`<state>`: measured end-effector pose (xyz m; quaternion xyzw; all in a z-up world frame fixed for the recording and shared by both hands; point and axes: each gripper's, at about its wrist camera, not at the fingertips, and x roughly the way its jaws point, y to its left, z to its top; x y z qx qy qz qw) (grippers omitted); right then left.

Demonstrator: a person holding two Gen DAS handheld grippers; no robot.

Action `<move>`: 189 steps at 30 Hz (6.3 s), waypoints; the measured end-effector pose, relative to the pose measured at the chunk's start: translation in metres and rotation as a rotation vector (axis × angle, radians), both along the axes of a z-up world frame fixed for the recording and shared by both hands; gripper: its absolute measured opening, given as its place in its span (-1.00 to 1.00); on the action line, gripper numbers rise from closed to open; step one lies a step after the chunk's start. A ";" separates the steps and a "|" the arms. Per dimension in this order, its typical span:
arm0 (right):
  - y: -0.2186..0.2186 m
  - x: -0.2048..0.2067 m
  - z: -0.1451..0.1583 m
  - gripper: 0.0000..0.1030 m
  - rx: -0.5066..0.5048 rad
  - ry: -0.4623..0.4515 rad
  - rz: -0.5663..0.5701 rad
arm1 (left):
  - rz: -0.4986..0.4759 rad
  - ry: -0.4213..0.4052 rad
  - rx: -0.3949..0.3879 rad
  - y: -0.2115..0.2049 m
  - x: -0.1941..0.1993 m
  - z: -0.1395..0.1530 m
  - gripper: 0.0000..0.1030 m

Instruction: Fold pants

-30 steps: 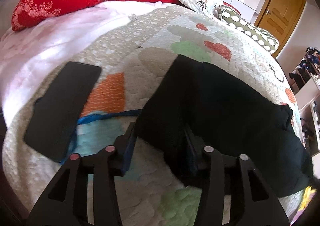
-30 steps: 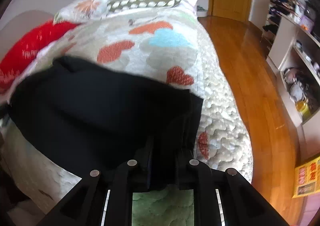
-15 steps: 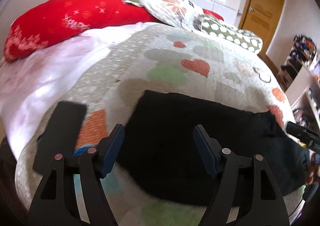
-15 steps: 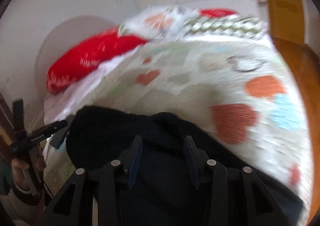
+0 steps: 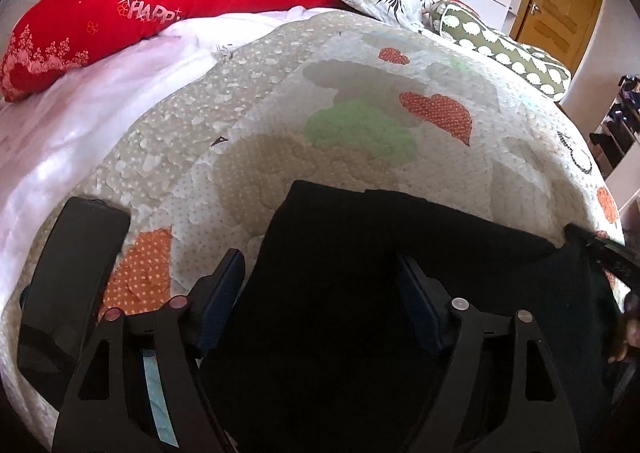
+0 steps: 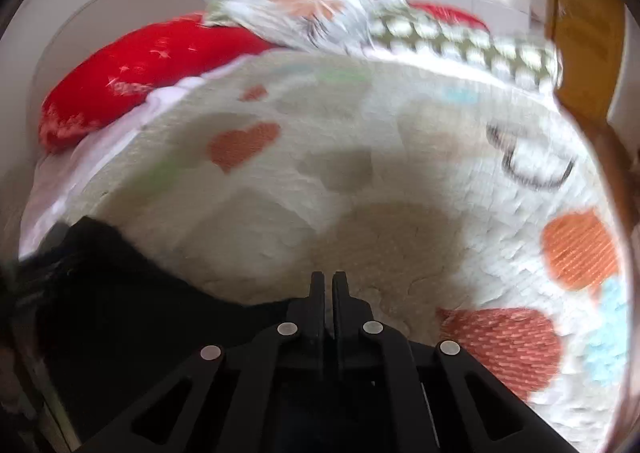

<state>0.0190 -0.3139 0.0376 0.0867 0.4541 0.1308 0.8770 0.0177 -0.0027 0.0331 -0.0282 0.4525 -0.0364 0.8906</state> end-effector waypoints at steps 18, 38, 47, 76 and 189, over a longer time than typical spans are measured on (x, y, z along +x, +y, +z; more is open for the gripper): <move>-0.004 -0.090 0.000 -0.89 0.023 0.042 -0.007 | 0.033 0.027 -0.023 -0.001 0.010 -0.006 0.64; 0.034 -0.158 0.039 -0.62 0.055 -0.048 0.009 | -0.005 -0.084 -0.014 0.001 -0.067 0.034 0.63; -0.010 -0.188 0.003 -0.44 -0.014 0.018 -0.096 | -0.019 -0.051 0.058 -0.006 -0.077 0.002 0.64; -0.060 -0.234 0.016 -0.26 0.013 0.010 -0.049 | -0.092 -0.169 0.095 -0.101 -0.132 0.039 0.64; -0.116 -0.251 0.013 -0.22 0.349 -0.037 -0.386 | -0.772 0.198 -0.252 -0.246 -0.123 0.016 -0.68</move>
